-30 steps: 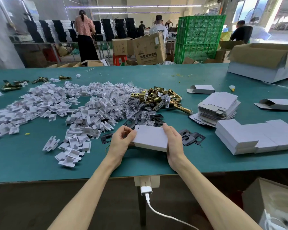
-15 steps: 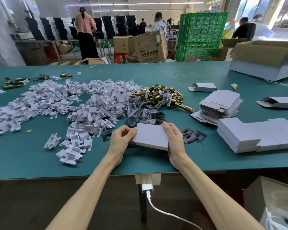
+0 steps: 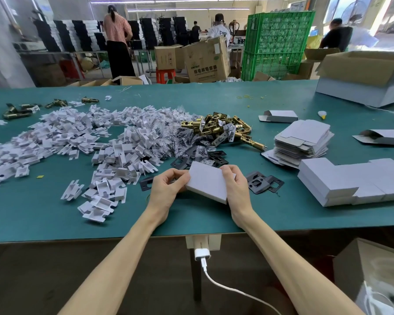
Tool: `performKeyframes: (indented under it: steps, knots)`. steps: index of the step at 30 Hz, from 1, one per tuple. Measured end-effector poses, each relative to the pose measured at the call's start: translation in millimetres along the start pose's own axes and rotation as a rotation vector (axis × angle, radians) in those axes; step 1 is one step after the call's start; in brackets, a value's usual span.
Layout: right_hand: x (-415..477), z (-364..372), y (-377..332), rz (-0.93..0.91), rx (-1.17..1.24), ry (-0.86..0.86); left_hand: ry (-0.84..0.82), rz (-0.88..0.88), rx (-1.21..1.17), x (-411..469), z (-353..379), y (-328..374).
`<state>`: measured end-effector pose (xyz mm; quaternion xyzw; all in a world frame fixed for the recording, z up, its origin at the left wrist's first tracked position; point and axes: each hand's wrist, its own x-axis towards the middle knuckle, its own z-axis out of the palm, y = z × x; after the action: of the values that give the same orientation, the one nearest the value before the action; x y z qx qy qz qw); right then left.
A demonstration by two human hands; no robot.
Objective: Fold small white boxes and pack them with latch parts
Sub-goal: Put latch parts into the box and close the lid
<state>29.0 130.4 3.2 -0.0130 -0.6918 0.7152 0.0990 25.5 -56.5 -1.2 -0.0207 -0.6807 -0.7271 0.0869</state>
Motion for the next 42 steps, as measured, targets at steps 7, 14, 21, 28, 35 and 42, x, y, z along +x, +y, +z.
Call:
performKeyframes:
  steps: [7, 14, 21, 28, 35, 42]
  knots:
    - [-3.4, 4.2, 0.6, -0.03, -0.129, -0.063, -0.102, -0.011, 0.039, -2.6, 3.5, 6.3]
    - [-2.7, 4.3, 1.2, -0.035, -0.149, -0.051, -0.076, -0.036, 0.1, -4.1, 5.8, 7.9]
    - [-1.6, 4.8, 0.8, -0.018, -0.178, -0.056, -0.101, 0.006, 0.285, -3.5, 5.3, 9.3]
    - [-1.6, 7.8, -1.7, -0.036, -0.255, -0.039, -0.055, 0.067, 0.356, -5.2, 8.5, 11.6]
    - [-18.5, 7.7, -2.0, -0.453, -0.928, -0.136, 0.0, 0.011, 0.276, -6.1, 5.3, 12.2]
    - [-25.4, 16.3, -1.0, -0.39, -1.147, -0.124, -0.066, -0.043, 0.229, -3.3, 7.9, 11.4]
